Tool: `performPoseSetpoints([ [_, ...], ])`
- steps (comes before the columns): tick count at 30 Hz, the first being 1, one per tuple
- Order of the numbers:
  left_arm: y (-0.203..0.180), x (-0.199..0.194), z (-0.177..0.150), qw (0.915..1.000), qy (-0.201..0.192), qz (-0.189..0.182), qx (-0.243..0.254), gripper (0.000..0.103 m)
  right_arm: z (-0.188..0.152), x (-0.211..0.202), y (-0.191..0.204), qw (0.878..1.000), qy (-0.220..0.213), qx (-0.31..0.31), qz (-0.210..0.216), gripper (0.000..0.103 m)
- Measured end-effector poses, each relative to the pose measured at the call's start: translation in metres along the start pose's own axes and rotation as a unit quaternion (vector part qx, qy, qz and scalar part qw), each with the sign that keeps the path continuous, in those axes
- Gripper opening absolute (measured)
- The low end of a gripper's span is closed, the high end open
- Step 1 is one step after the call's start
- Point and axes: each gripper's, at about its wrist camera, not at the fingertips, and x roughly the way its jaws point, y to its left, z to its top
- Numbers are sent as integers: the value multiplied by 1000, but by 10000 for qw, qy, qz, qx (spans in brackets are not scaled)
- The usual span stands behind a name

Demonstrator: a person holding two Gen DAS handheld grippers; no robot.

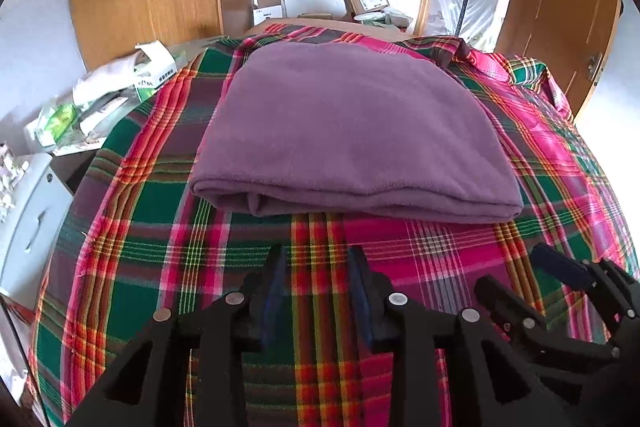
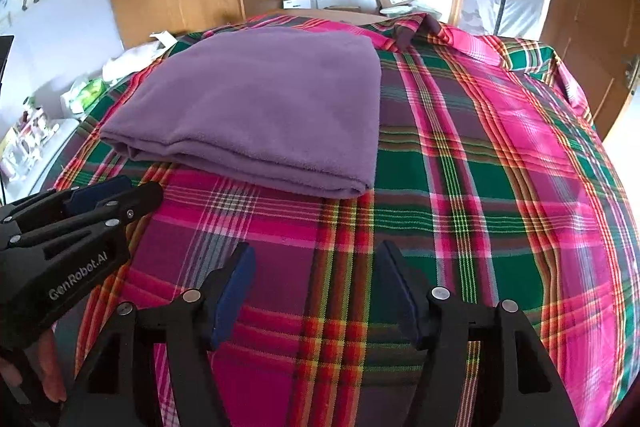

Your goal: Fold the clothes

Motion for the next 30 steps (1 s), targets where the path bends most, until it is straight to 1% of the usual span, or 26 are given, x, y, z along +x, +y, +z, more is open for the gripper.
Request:
performPoseSetpoints([
  [3,-1,0,0,10000,-58,-17,6,41,0,0,1,10000,4,21,-26,66],
  [9,-5,0,-2,9999,-123,48,49,43,1,1,-1,10000,4,49,-30,66],
  [13,-7,1,-3,9999,-112,-14,89,50,1,1,-1,10000,5,50,-27,66],
  [20,-9,1,-3,9999,-108,1,116,51,1,0,-2,10000,7,55,-16,66],
  [22,-9,1,-3,9999,-103,-7,131,53,1,0,-2,10000,7,59,-33,66],
  [24,-11,2,-3,9998,-86,-8,184,56,0,0,-5,9999,8,112,-87,66],
  [27,-13,2,-3,9997,-80,15,211,57,1,0,-15,9993,12,294,-213,66],
  [30,-13,2,-3,9998,-78,25,200,58,1,0,-15,9993,14,291,-250,66],
])
